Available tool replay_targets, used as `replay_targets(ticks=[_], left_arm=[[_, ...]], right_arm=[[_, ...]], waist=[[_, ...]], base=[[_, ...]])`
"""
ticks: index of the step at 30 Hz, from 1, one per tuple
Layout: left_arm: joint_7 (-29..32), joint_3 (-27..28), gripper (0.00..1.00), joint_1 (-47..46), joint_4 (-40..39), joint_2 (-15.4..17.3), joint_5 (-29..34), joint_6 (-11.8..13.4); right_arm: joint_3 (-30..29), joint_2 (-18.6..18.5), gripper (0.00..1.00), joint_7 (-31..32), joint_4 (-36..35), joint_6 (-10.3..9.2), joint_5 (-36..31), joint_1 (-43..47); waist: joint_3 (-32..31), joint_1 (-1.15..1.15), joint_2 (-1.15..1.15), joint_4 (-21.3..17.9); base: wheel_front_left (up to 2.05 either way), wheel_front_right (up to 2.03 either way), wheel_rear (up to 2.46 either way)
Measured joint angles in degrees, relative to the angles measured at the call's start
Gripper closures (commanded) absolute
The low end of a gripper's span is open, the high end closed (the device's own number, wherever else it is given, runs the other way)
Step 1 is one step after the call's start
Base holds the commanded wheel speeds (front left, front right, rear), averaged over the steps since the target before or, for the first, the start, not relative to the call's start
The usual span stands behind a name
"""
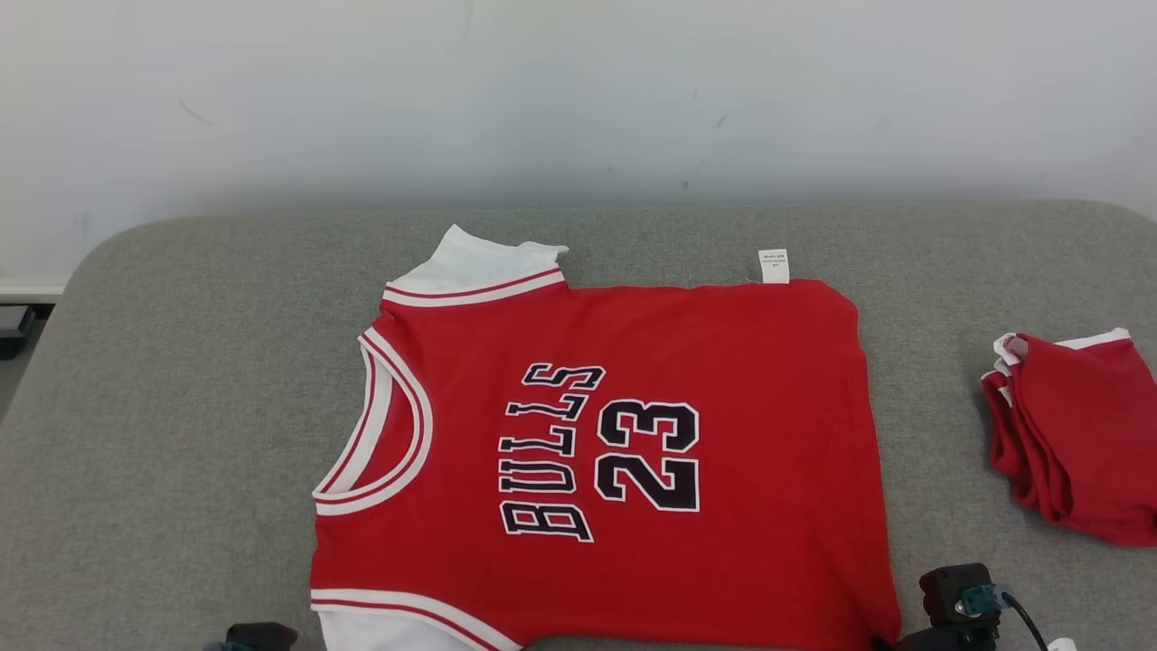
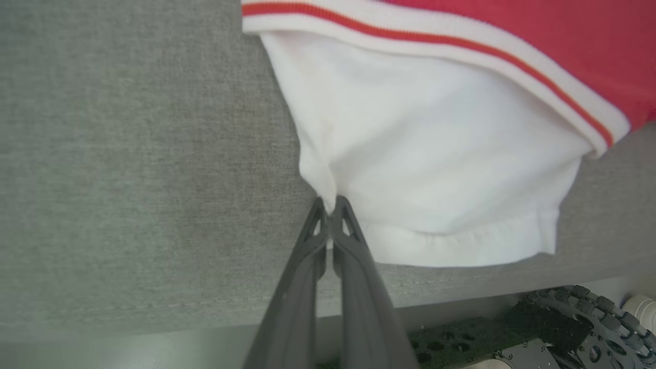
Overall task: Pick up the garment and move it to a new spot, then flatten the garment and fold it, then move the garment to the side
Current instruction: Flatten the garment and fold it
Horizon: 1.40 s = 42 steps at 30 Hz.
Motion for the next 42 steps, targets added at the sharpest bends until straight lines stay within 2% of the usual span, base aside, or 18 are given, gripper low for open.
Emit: replay_targets(ticks=[7, 12, 15, 21, 22, 26, 35, 42], left_arm=[[-1.82, 2.94, 1.0, 0.21, -1.46, -0.01, 0.19, 2.47], [-2.34, 3.44, 1.0, 0.38, -2.64, -0.21, 0.24, 2.68], [-3.21, 4.11, 1.0, 0.88, -4.56, -1.14, -0.43, 2.92], [-4.89, 4.98, 1.0, 1.15, -9.59, -2.01, -0.7, 3.0], [-5.64, 5.53, 1.0, -0.25, -12.39, -2.43, -1.11, 3.04], [-6.03, 5.95, 1.0, -1.75, -14.35, -2.59, -1.26, 3.41], [-4.55, 5.42, 1.0, -9.19, -13.89, -2.56, -0.65, 3.41], [-3.04, 5.63, 1.0, -14.27, -10.56, -2.31, 0.09, 3.42]], right_arm=[[-0.34, -0.02, 1.0, -0.02, -0.13, -0.04, 0.02, 0.05], [-0.71, 0.13, 1.0, -0.1, -0.38, -0.43, 0.62, 0.05], [-2.13, 1.45, 1.0, -0.59, -1.49, -0.41, 3.48, 0.07], [-4.05, 2.02, 1.0, -1.94, -5.56, 0.16, 6.12, 0.04], [-4.78, 1.92, 1.0, -2.57, -8.05, 0.7, 6.81, -1.13], [-4.7, 1.9, 1.0, -2.63, -9.78, 1.49, 7.76, -3.77], [-4.98, 1.8, 1.0, -2.48, -10.49, 2.07, 8.66, -6.49], [-3.83, 1.97, 1.0, -1.51, -7.95, 2.15, 8.68, -11.72]], waist=[[0.15, 0.0, 0.0, 0.37], [0.26, 0.0, 0.0, 0.63], [0.29, 0.0, 0.0, 0.78], [0.4, 0.0, 0.0, 0.82], [0.58, 0.0, 0.0, 0.6], [0.75, -0.01, 0.0, -0.09], [2.0, -0.01, 0.0, -0.74], [3.61, 0.0, 0.0, -1.29]], base=[[0.0, 0.0, 0.0], [0.0, 0.0, 0.0], [0.0, 0.0, 0.0], [0.0, 0.0, 0.0], [0.0, 0.0, 0.0], [0.0, 0.0, 0.0], [0.0, 0.0, 0.0], [0.0, 0.0, 0.0]])
